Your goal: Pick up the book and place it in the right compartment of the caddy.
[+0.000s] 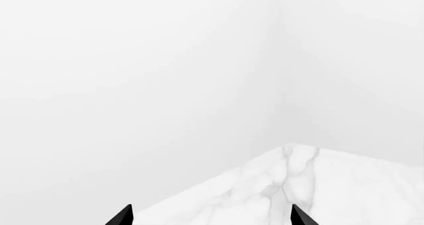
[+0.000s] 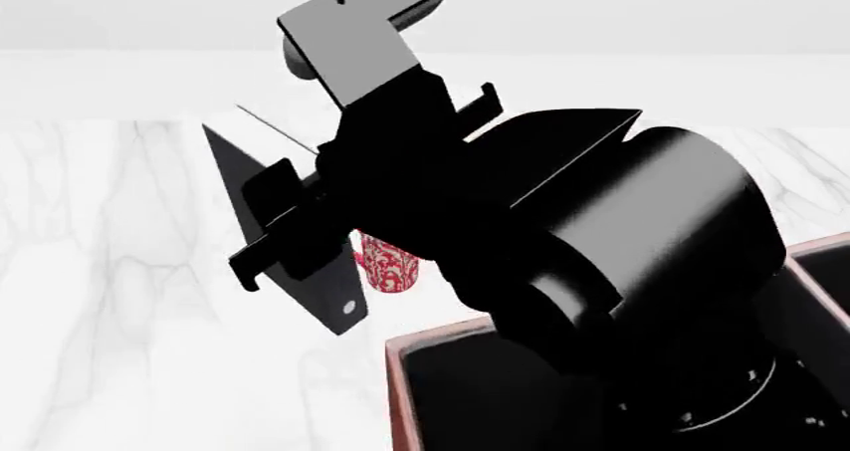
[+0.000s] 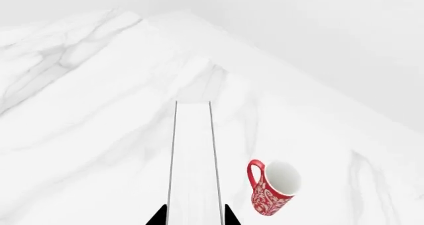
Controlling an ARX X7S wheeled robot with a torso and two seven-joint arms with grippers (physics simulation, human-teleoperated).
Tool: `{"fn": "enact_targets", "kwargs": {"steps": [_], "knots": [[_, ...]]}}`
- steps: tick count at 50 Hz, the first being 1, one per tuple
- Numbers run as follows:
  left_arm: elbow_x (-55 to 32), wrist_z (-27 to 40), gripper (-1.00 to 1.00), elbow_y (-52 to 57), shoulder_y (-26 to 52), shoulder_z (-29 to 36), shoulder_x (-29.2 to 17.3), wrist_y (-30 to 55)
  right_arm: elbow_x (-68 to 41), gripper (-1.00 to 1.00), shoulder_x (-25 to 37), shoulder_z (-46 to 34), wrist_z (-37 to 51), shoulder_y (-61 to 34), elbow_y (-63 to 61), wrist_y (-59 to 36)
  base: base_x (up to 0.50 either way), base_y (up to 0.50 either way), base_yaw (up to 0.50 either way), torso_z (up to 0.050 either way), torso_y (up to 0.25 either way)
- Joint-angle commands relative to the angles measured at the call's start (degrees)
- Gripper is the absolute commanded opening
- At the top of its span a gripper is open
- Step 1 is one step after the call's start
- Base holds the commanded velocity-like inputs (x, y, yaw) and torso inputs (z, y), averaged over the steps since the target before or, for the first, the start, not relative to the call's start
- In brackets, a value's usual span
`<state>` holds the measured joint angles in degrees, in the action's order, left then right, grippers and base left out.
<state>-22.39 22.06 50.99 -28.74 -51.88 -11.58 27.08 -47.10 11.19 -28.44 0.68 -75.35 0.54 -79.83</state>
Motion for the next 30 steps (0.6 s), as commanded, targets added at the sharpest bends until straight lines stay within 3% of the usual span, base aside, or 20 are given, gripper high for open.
{"fn": "enact_targets", "kwargs": {"steps": [1,10,30], "knots": [[0.00,0.22,1.00,0.03,0.18,0.29,-0.28,0.12,0.76,-1.00,3.58,9.46,6.90,-2.13,-0.01,-3.58,0.00,0.00,0.00,0.000,0.000],[-0.25,0.43,1.00,0.22,0.46,0.37,-0.73,0.51,1.02,-1.00,7.32,13.18,9.63,-3.65,0.71,-4.92,0.00,0.00,0.00,0.000,0.002],[0.16,0.54,1.00,-0.57,0.31,1.08,-0.66,-0.27,-1.48,-1.00,16.41,21.20,15.79,3.16,-6.68,-7.20,0.00,0.00,0.00,0.000,0.001]]}}
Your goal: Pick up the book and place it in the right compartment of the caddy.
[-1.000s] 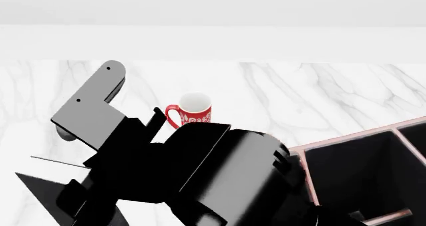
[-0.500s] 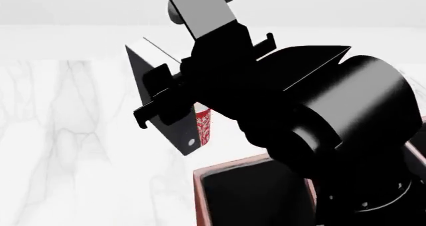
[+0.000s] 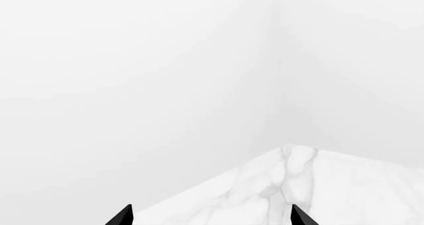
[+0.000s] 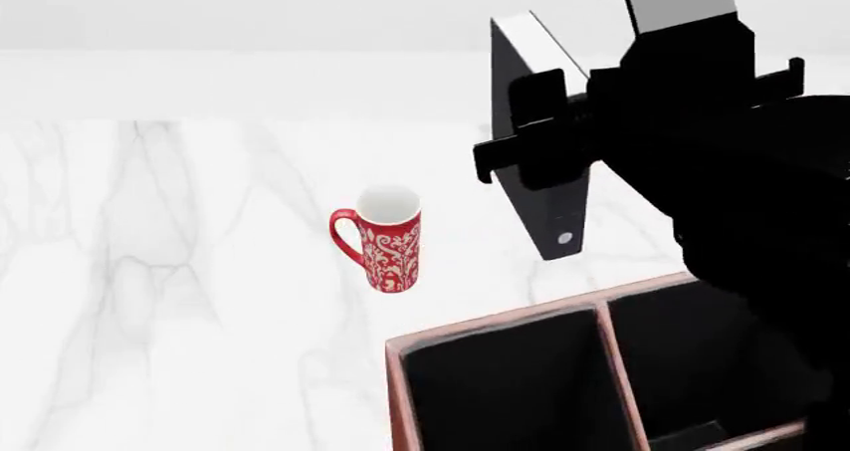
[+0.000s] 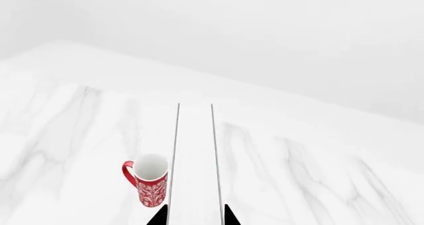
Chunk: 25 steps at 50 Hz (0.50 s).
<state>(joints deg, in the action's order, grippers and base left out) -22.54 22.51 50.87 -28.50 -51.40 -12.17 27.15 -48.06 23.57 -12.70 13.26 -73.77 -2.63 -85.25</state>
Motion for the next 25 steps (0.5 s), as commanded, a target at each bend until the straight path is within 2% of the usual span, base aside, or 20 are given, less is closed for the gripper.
{"fn": "enact_targets", "kwargs": {"steps": [1,12,25], "knots": [[0.28,0.02,1.00,-0.58,0.02,0.55,0.01,-0.52,-0.88,-1.00,4.69,6.45,3.74,1.56,-4.06,-2.37,0.00,0.00,0.00,0.000,0.000],[0.17,0.08,1.00,-0.51,-0.25,0.55,0.04,-0.70,-1.25,-1.00,9.25,9.04,6.24,3.12,-3.80,-1.86,0.00,0.00,0.00,0.000,0.002],[0.36,0.41,1.00,-0.55,-0.16,1.10,-0.18,-0.60,2.77,-1.00,14.30,9.27,6.66,4.78,1.84,3.44,0.00,0.00,0.00,0.000,0.002]]}}
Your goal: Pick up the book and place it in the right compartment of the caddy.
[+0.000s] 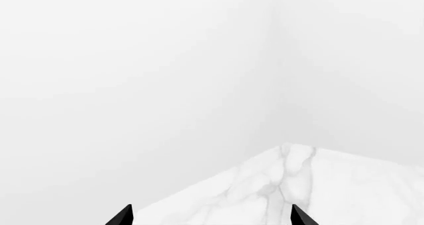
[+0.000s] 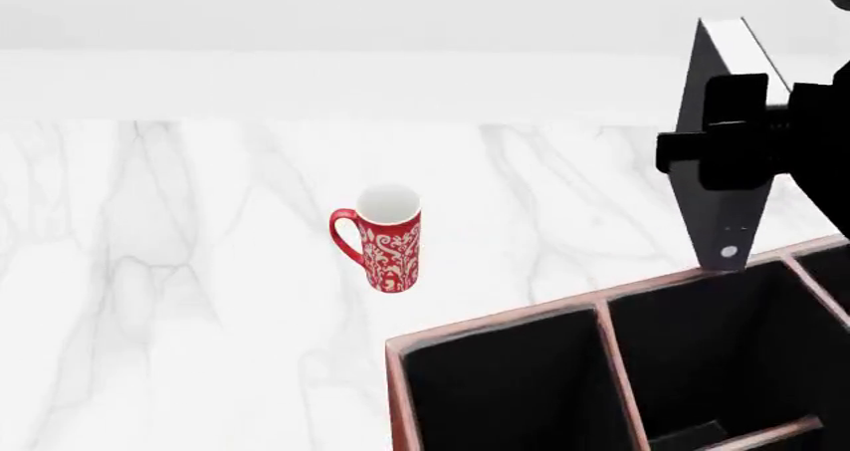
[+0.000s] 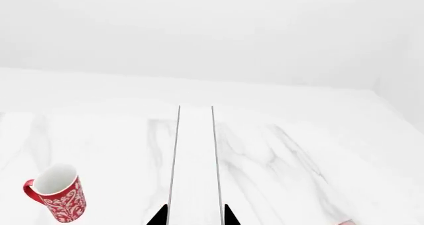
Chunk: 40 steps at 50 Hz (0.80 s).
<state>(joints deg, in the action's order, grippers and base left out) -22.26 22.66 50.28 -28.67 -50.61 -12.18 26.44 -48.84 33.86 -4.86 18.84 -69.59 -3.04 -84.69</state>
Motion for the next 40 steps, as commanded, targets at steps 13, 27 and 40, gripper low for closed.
{"fn": "enact_targets", "kwargs": {"steps": [13,27,40], "knots": [[0.56,0.49,1.00,-0.54,0.42,1.49,-0.47,-0.05,6.47,-1.00,6.15,0.12,1.19,-0.33,6.74,6.00,0.00,0.00,0.00,0.000,0.002],[1.33,0.73,1.00,-1.37,0.75,2.84,-0.62,-0.40,7.93,-1.00,6.57,-2.13,1.91,-5.78,9.97,4.61,0.00,0.00,0.00,0.000,0.001],[1.50,0.65,1.00,-1.95,0.45,3.08,-0.37,-1.15,7.50,-1.00,7.95,-2.31,3.08,-5.68,8.57,2.42,0.00,0.00,0.00,0.001,0.002]]}}
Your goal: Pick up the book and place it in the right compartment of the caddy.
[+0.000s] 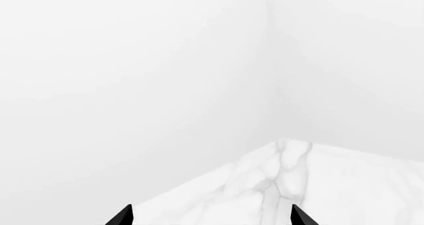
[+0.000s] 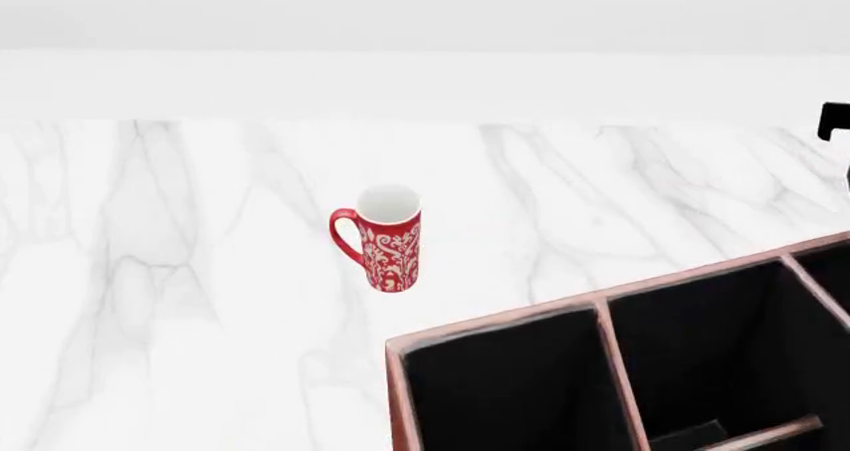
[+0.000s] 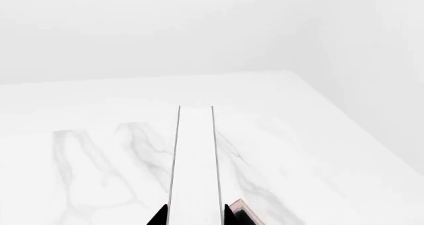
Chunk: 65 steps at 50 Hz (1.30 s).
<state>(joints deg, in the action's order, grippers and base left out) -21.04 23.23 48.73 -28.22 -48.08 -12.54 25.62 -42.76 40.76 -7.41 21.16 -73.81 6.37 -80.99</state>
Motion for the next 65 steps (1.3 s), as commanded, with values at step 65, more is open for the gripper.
{"fn": "enact_targets", "kwargs": {"steps": [65], "knots": [[0.84,0.70,1.00,-1.91,0.17,2.38,-0.62,-1.07,-18.73,-1.00,9.96,-1.17,18.34,9.17,-2.69,1.97,0.00,0.00,0.00,0.000,0.001]]}}
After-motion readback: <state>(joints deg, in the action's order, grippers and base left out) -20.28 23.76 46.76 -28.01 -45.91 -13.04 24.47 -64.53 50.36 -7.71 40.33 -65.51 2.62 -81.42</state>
